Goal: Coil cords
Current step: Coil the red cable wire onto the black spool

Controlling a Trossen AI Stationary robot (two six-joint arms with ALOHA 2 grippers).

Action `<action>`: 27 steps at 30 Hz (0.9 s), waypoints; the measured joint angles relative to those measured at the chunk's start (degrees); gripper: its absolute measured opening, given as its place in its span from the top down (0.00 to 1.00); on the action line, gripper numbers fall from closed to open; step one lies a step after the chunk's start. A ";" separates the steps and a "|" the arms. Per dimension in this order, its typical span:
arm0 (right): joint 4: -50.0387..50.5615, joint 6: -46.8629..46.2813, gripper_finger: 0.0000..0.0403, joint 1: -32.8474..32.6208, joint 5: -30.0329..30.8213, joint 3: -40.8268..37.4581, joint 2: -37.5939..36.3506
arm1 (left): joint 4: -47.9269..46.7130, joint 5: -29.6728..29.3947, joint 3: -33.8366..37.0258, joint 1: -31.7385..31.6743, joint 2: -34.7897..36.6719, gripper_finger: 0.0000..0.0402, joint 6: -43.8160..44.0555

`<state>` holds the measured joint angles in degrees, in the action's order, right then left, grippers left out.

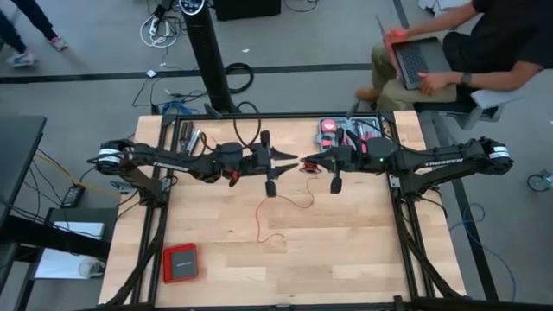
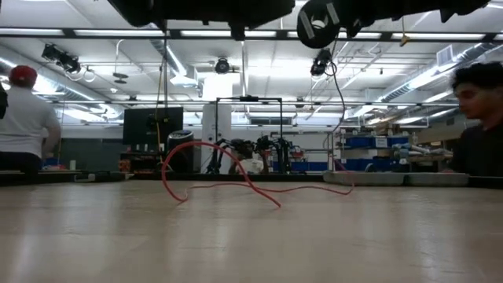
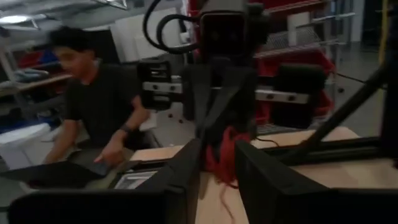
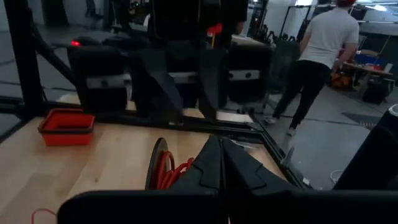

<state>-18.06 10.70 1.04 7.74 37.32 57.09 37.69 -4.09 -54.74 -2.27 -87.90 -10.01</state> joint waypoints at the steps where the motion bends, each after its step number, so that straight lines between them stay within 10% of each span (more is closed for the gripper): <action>1: -0.47 0.30 1.00 0.00 0.02 -0.04 -0.08 | -1.12 0.59 -0.03 0.02 0.46 0.74 0.80; 27: -32.05 7.04 1.00 1.60 -2.07 2.49 12.06 | -6.80 -3.88 0.02 0.77 -3.25 0.74 15.46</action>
<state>-50.11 17.74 2.64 5.68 39.81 69.16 30.89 -7.97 -54.72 -1.50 -91.15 5.45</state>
